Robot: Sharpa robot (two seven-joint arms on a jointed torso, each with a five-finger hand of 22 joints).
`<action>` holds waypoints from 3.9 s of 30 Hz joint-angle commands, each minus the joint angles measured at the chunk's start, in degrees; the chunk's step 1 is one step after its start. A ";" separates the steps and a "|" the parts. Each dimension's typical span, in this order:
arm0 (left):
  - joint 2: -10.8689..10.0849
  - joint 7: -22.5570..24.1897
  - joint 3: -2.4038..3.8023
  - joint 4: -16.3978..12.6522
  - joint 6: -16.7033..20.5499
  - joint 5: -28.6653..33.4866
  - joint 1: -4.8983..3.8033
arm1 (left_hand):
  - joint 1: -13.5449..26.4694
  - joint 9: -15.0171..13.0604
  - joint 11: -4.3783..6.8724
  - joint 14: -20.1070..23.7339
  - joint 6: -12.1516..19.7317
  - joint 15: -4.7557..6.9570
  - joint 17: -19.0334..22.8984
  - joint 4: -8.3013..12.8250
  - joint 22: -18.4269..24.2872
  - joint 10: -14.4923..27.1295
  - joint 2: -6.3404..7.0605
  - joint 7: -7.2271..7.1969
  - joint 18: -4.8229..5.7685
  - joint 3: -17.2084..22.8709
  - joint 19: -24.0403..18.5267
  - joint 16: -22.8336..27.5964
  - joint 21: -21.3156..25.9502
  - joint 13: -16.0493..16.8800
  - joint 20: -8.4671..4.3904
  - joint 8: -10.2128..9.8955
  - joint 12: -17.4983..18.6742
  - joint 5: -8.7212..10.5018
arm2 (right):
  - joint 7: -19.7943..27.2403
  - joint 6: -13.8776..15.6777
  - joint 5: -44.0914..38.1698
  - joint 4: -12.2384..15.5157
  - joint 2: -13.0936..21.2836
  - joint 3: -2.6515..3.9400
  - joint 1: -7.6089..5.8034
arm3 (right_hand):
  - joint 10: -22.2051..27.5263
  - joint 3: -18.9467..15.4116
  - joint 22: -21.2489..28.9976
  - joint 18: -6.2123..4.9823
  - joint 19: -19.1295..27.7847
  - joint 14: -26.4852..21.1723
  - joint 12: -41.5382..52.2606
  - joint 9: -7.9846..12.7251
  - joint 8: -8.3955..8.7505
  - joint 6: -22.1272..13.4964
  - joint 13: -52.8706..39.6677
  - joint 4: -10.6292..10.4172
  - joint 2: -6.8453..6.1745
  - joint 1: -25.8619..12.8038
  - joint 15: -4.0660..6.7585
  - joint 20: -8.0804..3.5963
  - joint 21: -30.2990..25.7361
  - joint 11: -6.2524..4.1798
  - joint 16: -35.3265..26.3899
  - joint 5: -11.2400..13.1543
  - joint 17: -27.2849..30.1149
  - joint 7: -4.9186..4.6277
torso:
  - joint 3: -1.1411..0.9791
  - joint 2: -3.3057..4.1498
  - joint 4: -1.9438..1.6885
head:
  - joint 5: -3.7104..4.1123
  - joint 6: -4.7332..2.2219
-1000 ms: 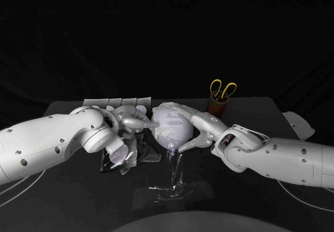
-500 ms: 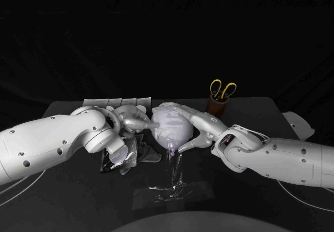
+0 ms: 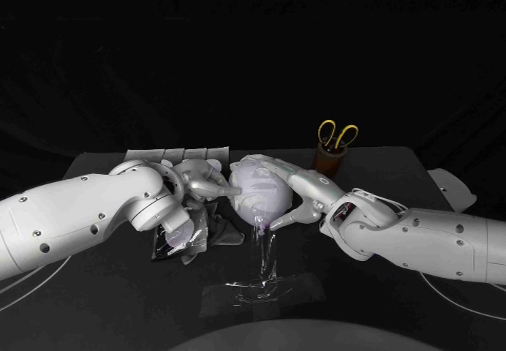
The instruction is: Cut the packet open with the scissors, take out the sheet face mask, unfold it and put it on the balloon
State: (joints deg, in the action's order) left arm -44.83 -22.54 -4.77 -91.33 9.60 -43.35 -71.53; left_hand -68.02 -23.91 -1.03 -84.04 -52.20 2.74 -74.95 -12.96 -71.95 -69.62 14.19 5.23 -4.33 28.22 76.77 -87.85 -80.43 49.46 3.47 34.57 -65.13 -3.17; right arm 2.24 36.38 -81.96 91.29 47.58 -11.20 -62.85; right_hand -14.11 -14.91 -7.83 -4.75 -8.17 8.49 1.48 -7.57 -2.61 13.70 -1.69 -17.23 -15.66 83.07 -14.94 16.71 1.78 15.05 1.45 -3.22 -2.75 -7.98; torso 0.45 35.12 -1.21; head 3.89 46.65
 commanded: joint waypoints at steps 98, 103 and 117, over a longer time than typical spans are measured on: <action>0.70 2.61 -0.30 0.92 1.26 12.03 1.48 | -4.58 1.81 -0.65 -4.72 -0.34 -0.91 -10.53 -2.21 -0.58 -0.88 -2.02 0.94 0.10 -5.78 0.56 -0.35 0.46 0.95 0.56 -6.21 0.06 0.35 | -0.82 -2.44 -0.29 0.00 -0.14 -0.20 0.26 | -0.17 -0.07 0.11 0.41 -0.24 -0.12 0.26 -0.11 -0.20 0.53 -0.08 -0.13 -0.01 -0.23 -0.30 0.19 -0.02 0.33 -0.09 -0.19 0.06 -9.06 | 0.02 0.02 0.00 | -0.67 -0.01; 0.79 3.22 -0.28 0.84 1.87 13.04 1.48 | -6.74 1.96 -0.39 -4.75 -1.17 -0.69 -10.57 -1.59 -0.94 -1.48 -2.99 0.65 0.18 -5.62 0.84 -0.37 0.26 1.75 0.43 -6.20 -0.49 0.35 | -0.85 -2.46 -0.29 -0.03 -0.18 -0.20 0.26 | -0.17 -0.07 0.11 0.41 -0.24 -0.12 0.26 -0.11 -0.20 0.53 -0.08 -0.13 -0.01 -0.23 -0.30 0.19 -0.02 0.33 -0.09 -0.19 0.06 -9.06 | -0.01 -0.02 0.01 | -0.72 0.04; 0.92 3.24 -0.26 0.64 1.59 13.68 1.48 | -9.54 2.16 0.20 -4.78 -2.48 -0.20 -10.66 -0.66 -1.22 -2.14 -4.33 -0.01 0.23 -5.12 1.04 -0.41 0.11 2.56 0.11 -6.12 -1.02 0.33 | -0.89 -2.50 -0.29 -0.11 -0.25 -0.20 0.26 | -0.17 -0.07 0.11 0.41 -0.24 -0.12 0.26 -0.11 -0.20 0.53 -0.08 -0.13 -0.01 -0.23 -0.30 0.19 -0.02 0.33 -0.09 -0.19 0.06 -9.06 | -0.02 -0.02 0.03 | -0.83 0.04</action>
State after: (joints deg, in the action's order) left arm -44.15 -20.57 -5.12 -90.40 11.17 -30.74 -70.03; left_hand -77.13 -21.78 -1.03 -84.04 -54.38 2.11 -74.95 -13.99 -73.08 -71.49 9.93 5.29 -4.33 23.07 77.52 -87.94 -79.99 51.95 3.59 28.58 -65.88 -2.66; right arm 1.56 36.22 -81.92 91.14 47.49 -11.20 -62.85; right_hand -14.12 -14.91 -7.79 -4.33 -8.17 8.49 1.62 -7.63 -2.51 13.70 -1.69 -17.23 -15.66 83.08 -14.94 16.70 1.78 15.06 1.45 -3.22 -2.75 -7.98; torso 0.44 35.10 -1.19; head 3.09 46.67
